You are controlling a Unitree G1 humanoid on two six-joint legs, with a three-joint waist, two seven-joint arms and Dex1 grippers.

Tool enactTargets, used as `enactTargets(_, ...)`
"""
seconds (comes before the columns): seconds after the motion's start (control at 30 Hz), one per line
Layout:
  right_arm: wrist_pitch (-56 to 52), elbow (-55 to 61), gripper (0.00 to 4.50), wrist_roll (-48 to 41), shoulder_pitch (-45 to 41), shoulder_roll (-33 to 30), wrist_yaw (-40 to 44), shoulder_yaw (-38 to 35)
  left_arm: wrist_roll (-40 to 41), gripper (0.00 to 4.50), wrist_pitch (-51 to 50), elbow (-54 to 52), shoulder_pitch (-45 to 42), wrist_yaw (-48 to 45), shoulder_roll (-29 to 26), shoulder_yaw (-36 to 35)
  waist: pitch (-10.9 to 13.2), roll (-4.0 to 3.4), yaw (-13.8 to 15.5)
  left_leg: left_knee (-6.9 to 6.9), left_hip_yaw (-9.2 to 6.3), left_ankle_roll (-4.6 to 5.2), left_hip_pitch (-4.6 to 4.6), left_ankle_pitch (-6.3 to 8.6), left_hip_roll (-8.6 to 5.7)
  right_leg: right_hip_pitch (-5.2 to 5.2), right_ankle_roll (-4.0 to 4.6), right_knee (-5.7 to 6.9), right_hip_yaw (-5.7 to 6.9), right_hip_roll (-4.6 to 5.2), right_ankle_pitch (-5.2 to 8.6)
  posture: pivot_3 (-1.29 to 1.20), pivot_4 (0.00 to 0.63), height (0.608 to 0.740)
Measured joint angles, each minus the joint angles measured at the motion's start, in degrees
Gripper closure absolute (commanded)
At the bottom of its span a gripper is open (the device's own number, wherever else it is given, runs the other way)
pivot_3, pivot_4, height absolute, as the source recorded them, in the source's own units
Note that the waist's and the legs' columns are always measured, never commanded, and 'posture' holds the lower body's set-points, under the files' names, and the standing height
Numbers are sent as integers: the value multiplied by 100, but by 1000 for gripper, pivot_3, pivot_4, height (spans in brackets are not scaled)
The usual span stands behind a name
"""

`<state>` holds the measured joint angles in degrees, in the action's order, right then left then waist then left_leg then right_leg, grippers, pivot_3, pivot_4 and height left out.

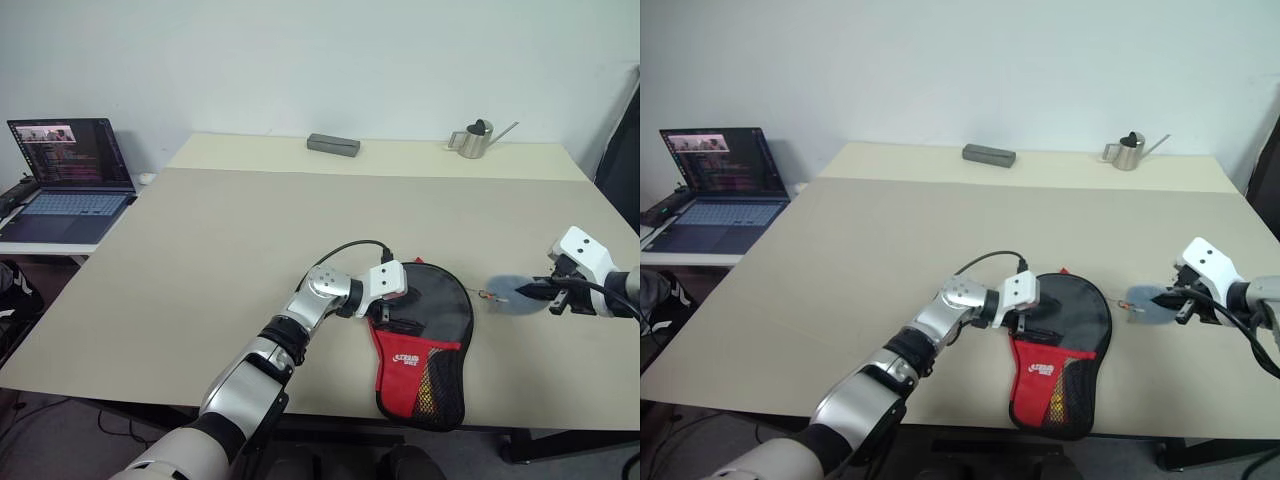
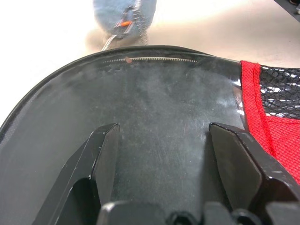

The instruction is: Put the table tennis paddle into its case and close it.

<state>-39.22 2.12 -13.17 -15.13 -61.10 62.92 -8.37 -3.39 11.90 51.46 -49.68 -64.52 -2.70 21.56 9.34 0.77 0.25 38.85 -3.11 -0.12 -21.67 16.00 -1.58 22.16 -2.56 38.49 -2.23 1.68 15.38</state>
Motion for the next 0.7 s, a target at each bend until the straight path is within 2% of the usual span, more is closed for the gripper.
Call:
enactTargets(0.5, -612, 1926, 4484, -652, 2109, -345, 155, -1191, -32, 1183, 24, 79, -14, 4, 85, 0, -6, 13, 38, -5, -20, 7, -8, 6, 3, -23, -29, -55, 4, 1, 13, 0, 150, 740)
enactTargets(0.7, -695, 2360, 4484, -835, 2608, -357, 225, -1512, -47, 1183, 73, 105, -11, 14, 105, 0, -1, 24, 52, -6, -24, 8, -7, 7, 3, -28, -32, -61, 6, 0, 15, 0, 150, 740)
